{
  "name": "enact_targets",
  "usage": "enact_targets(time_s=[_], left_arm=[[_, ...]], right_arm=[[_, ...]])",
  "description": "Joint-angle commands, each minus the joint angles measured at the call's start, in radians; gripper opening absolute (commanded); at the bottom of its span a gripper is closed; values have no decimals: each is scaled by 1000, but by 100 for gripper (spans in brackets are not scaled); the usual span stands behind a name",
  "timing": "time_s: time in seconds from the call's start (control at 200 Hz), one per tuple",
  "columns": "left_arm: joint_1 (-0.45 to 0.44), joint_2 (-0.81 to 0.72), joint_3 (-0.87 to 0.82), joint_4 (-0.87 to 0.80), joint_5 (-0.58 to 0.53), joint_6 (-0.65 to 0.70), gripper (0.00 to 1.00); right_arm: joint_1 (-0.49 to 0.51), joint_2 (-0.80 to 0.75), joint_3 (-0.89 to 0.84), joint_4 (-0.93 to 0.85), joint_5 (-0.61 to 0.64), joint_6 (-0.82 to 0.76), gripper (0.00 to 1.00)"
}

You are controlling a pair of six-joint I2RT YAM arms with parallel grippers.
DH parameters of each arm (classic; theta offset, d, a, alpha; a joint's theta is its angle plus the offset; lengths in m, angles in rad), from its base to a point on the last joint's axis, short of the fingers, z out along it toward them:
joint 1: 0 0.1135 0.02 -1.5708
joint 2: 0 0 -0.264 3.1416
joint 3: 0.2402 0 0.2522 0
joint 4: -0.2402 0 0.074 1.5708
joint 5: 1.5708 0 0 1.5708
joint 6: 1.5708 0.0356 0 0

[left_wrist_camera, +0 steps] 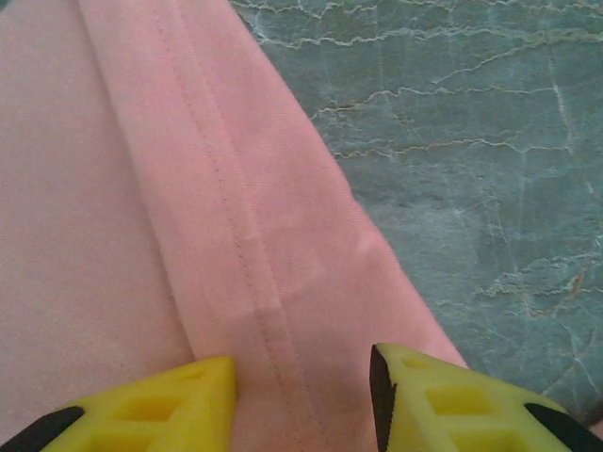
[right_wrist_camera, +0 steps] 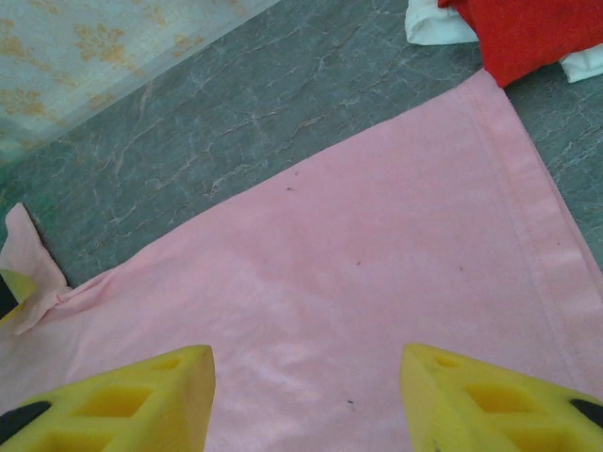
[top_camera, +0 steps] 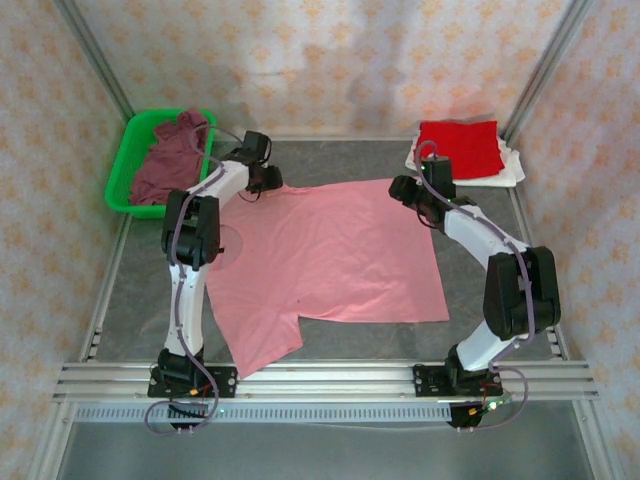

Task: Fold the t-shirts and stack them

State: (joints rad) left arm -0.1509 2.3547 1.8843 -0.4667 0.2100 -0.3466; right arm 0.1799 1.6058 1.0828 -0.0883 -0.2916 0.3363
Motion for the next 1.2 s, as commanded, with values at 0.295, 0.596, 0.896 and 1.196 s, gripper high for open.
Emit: enact_targets(time_s=[0.295, 0.596, 0.896, 1.196], left_arm=[[-15, 38, 104, -46, -17, -20, 0], [-27, -7, 74, -88, -58, -62, 23], [-36, -48, -115, -17, -72, -126, 41], [-36, 7, -15, -43, -74, -98, 15]], right_arm=[[1, -21, -7, -22, 17, -22, 54], [1, -45, -9, -43, 18, -28, 55], [1, -41, -27, -29, -5, -34, 55], [0, -76, -53, -34, 9, -37, 56]])
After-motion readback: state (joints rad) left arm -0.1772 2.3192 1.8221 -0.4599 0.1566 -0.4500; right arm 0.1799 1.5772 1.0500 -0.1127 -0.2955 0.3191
